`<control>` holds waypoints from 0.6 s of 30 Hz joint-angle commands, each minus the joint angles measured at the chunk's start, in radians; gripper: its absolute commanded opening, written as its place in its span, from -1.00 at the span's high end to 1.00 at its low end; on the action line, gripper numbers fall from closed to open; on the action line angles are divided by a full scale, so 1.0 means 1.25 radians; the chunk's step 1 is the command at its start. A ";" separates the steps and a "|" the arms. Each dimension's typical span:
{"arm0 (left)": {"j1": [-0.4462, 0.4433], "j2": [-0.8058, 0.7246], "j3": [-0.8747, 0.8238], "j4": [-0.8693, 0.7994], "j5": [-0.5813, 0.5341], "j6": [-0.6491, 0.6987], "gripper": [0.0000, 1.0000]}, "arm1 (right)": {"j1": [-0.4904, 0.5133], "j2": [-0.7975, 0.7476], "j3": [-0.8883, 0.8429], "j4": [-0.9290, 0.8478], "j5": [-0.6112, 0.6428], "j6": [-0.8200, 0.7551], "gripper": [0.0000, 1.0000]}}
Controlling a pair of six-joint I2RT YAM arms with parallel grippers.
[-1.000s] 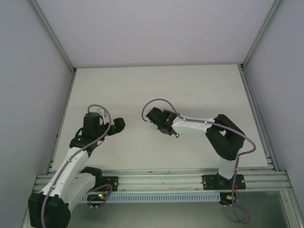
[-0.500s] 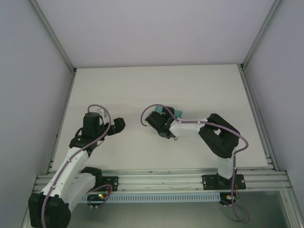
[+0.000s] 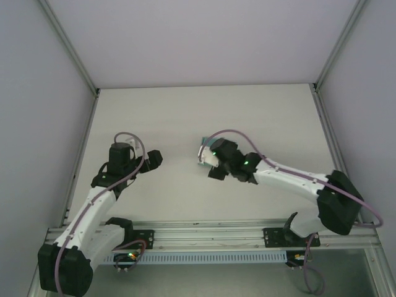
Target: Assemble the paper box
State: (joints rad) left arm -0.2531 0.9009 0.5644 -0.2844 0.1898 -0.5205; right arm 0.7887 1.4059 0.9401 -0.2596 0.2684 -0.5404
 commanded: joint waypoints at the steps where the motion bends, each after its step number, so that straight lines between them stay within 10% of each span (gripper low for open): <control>1: -0.006 0.041 0.012 0.122 0.133 0.002 -1.00 | -0.087 -0.023 0.005 0.009 -0.159 0.057 -0.99; 6: -0.165 0.191 -0.004 0.349 0.251 -0.020 -0.55 | -0.283 0.084 0.150 -0.077 -0.401 0.272 -0.99; 18: -0.353 0.692 0.231 0.532 0.352 -0.069 -0.04 | -0.377 0.451 0.390 -0.179 -0.531 0.420 -0.81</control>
State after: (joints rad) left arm -0.6811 1.7069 0.7887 0.3069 0.5671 -0.5850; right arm 0.3298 1.9205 1.3777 -0.4110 -0.2924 -0.0780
